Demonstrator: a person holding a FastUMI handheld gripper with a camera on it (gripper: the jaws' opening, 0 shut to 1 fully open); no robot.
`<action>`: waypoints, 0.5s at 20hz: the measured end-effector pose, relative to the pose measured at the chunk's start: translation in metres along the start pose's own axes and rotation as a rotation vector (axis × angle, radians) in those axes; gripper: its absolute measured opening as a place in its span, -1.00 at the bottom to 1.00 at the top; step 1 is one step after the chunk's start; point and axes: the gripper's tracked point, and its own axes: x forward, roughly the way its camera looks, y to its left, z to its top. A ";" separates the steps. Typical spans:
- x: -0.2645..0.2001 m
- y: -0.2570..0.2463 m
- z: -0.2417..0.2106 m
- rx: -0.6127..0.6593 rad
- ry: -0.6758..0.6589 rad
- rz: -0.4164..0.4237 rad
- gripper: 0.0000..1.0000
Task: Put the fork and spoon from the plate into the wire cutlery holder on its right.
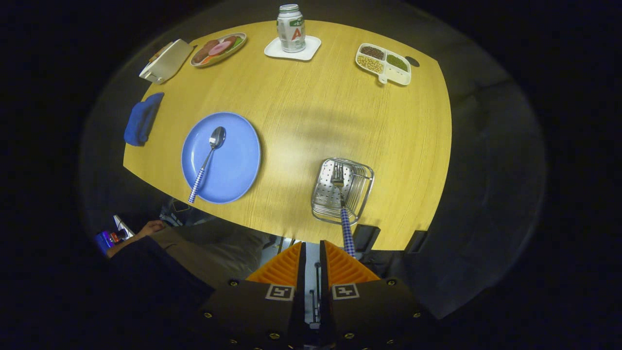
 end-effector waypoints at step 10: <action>0.057 0.121 0.011 0.025 -0.094 0.121 -0.72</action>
